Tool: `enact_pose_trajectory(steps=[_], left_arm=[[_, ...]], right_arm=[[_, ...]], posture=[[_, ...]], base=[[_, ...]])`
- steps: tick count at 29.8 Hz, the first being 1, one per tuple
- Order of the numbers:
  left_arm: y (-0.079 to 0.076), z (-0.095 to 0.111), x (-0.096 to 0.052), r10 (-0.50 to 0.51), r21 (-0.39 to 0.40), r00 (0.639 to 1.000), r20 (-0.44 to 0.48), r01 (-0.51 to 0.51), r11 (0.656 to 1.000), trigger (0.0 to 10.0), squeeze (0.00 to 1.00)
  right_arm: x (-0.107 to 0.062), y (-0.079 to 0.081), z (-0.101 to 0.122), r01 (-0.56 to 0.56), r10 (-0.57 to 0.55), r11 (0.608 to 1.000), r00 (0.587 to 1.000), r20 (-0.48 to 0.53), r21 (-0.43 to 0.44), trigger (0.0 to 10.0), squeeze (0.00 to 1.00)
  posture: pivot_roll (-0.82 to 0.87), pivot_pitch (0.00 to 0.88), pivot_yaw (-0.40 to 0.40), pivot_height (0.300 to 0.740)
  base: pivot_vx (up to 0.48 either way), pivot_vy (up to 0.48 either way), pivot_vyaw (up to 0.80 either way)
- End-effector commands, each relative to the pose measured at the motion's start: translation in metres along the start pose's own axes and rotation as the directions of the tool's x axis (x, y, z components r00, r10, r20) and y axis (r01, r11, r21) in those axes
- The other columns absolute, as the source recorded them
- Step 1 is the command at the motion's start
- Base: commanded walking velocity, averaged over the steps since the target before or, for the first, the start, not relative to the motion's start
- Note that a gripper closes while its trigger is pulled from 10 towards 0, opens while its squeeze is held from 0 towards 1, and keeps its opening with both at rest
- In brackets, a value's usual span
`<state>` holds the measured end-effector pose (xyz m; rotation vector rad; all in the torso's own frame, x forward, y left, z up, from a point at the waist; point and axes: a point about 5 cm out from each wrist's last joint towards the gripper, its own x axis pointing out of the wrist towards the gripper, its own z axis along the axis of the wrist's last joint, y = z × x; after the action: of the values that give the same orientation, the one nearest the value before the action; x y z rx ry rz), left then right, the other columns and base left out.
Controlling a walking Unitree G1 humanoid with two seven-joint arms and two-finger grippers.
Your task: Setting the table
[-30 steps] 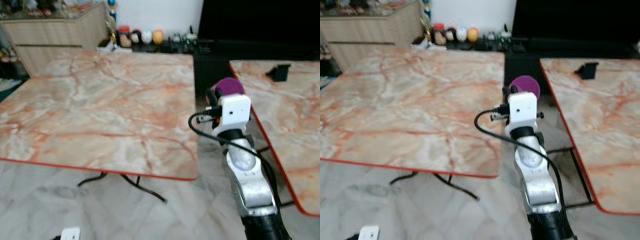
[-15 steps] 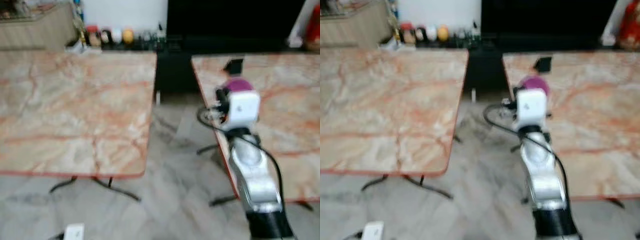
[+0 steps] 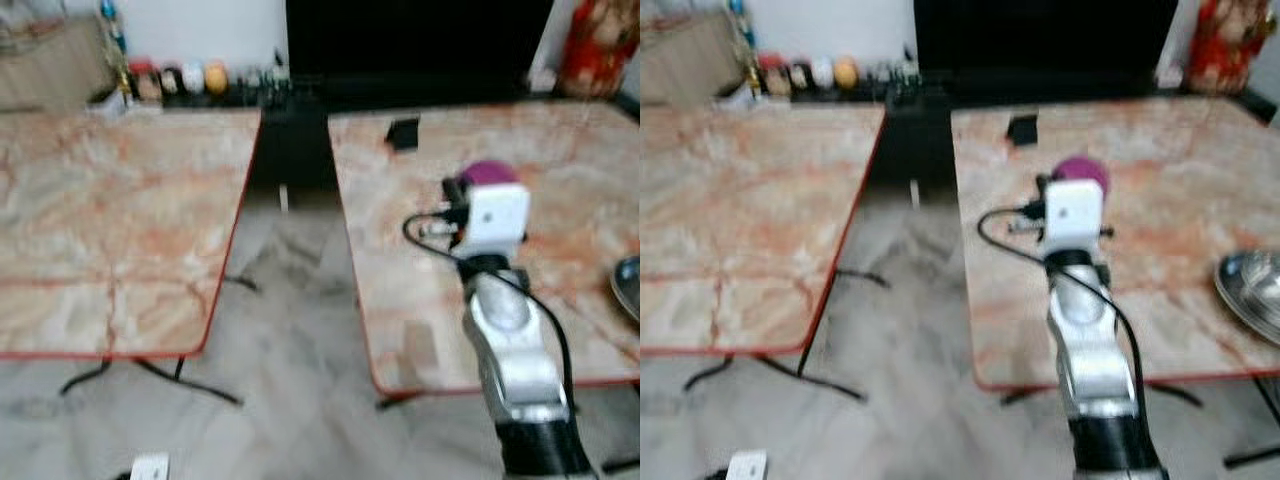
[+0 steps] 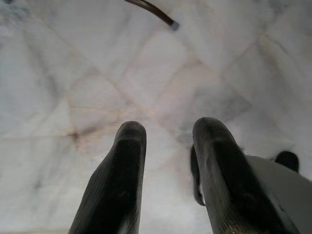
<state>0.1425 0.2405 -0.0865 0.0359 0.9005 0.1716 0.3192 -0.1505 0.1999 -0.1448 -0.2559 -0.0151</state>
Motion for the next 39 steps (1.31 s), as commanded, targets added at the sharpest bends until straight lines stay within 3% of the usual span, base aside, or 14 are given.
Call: enact_pose_trajectory(steps=[1,14,21,29,39], left_arm=[[0.004,-0.004,-0.001,0.01,0.0,1.0,-0.02,-0.01,1.0,10.0,0.0],[0.001,-0.003,0.0,0.006,0.001,1.0,-0.018,-0.006,1.0,10.0,0.0],[0.002,-0.001,0.0,0.006,-0.008,1.0,-0.016,-0.006,1.0,10.0,0.0],[0.005,-0.005,-0.002,0.006,-0.008,1.0,-0.026,-0.007,1.0,10.0,0.0],[0.002,-0.003,-0.001,-0.002,-0.009,1.0,-0.024,0.002,1.0,10.0,0.0]], right_arm=[[0.002,0.005,0.005,-0.019,0.019,1.0,1.0,0.015,0.0,10.0,0.0],[0.002,0.001,0.005,-0.009,0.009,1.0,1.0,0.006,-0.01,10.0,0.0],[0.002,-0.001,0.001,-0.001,0.0,1.0,1.0,-0.024,-0.028,10.0,0.0],[0.004,-0.006,-0.009,0.002,-0.008,0.998,0.995,-0.094,-0.061,10.0,0.0],[0.021,-0.011,-0.03,-0.07,0.028,0.989,0.953,-0.303,-0.13,10.0,0.0]], posture=[[-0.1,0.0,0.034,0.74],[-0.1,0.0,0.035,0.74],[-0.1,0.0,0.034,0.74],[-0.1,0.0,0.035,0.74],[-0.1,0.0,0.045,0.74]], base=[[0.0,-0.315,0.0],[0.0,-0.315,0.0],[0.0,0.0,0.0],[0.0,0.0,0.0],[0.0,0.0,0.0]])
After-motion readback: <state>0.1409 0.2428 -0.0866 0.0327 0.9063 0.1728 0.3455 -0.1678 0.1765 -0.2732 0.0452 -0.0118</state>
